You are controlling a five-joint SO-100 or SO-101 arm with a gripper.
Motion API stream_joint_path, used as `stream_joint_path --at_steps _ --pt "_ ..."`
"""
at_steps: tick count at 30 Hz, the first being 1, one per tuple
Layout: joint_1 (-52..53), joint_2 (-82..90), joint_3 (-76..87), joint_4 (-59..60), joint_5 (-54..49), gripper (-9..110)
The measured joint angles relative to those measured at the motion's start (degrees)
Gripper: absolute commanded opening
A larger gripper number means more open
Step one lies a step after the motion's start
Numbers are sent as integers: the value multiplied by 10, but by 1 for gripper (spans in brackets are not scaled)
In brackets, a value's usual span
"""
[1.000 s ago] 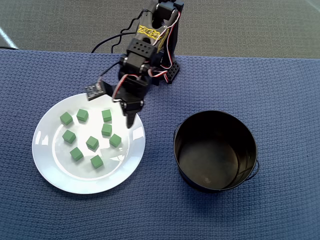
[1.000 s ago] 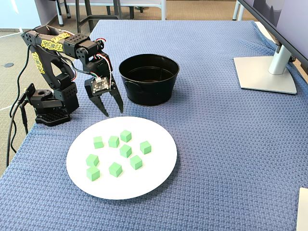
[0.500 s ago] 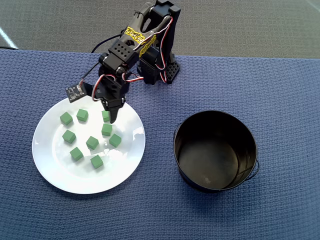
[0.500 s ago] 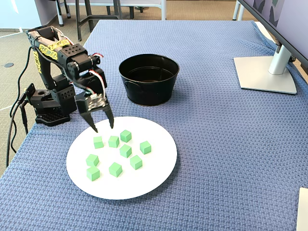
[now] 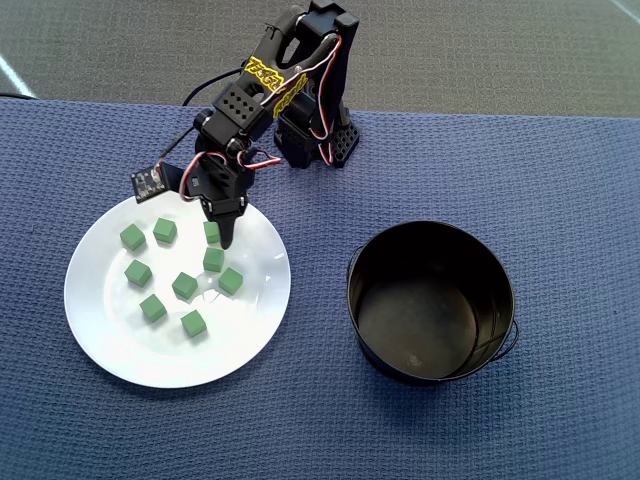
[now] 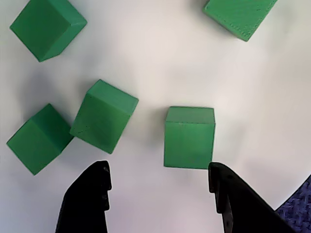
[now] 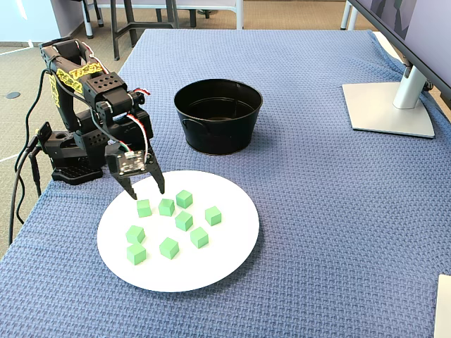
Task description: Pick up the green cubes from the white plate and place them in the black recipient
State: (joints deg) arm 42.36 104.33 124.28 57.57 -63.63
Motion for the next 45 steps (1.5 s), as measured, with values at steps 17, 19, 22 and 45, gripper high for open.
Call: stream_joint_path --at_steps 17,19,22,45 --pt "47 -32 3 -17 -88 13" --pt "51 -39 3 -31 -88 12" --pt "50 -48 3 -48 -90 12" --pt "0 -29 10 -35 62 0"
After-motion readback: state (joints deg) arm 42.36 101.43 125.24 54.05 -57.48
